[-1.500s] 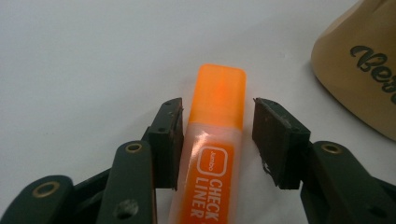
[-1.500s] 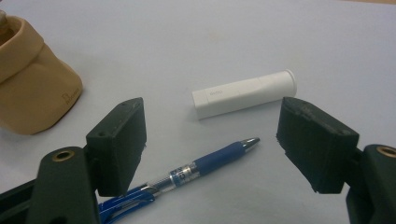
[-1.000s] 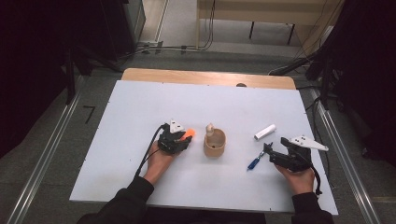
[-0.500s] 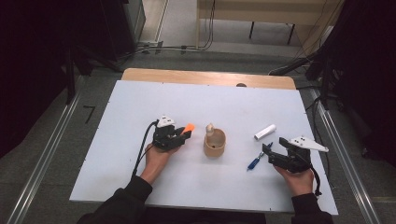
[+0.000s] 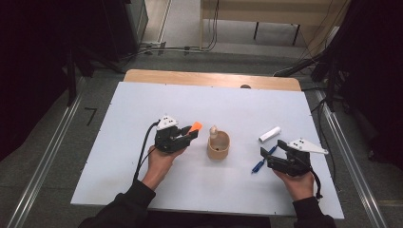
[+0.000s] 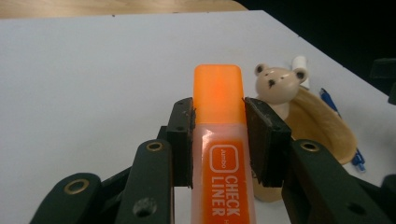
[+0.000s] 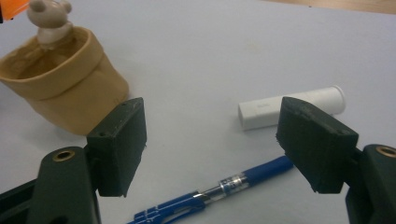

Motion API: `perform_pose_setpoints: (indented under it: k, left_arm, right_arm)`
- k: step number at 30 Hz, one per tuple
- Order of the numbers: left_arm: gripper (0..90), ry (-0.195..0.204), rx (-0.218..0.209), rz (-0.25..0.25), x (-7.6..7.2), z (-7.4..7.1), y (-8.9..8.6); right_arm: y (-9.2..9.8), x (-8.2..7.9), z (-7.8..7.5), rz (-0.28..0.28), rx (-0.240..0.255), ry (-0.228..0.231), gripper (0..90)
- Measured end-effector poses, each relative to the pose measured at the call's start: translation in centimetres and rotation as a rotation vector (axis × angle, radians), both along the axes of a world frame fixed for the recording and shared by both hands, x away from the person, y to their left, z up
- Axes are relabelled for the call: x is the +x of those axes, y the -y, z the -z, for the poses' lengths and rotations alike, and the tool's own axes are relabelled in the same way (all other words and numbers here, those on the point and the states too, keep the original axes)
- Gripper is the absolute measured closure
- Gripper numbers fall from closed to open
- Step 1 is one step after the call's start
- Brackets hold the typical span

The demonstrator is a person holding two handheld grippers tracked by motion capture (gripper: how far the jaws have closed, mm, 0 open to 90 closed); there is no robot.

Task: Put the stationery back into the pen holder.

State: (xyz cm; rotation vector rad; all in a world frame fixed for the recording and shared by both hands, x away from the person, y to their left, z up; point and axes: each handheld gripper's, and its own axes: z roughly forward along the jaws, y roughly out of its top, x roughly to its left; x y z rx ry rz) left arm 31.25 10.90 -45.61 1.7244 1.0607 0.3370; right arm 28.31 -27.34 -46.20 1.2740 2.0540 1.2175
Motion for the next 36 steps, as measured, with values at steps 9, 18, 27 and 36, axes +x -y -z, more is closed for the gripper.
perform_pose_setpoints:
  k: [9, 18, 27, 36]
  left_arm:
    - [65.5, 0.026, -0.025, 0.033, -0.6, -1.0, 1.1]
    - [65.5, 0.066, -0.039, 0.067, -1.0, -2.3, 2.8]
    - [65.5, 0.072, -0.043, 0.089, -1.1, -2.4, 4.5]
    - [65.4, 0.072, -0.064, 0.117, -1.3, -2.0, 6.3]
  right_arm:
    - [-2.4, -0.5, -0.5, -0.069, 0.009, 0.012, 22.8]
    - [-5.1, -0.7, -1.0, -0.149, 0.025, 0.013, 22.7]
    - [-6.9, -0.6, -1.2, -0.206, 0.058, -0.005, 22.7]
    - [-8.2, -0.3, -1.7, -0.283, 0.208, -0.063, 23.7]
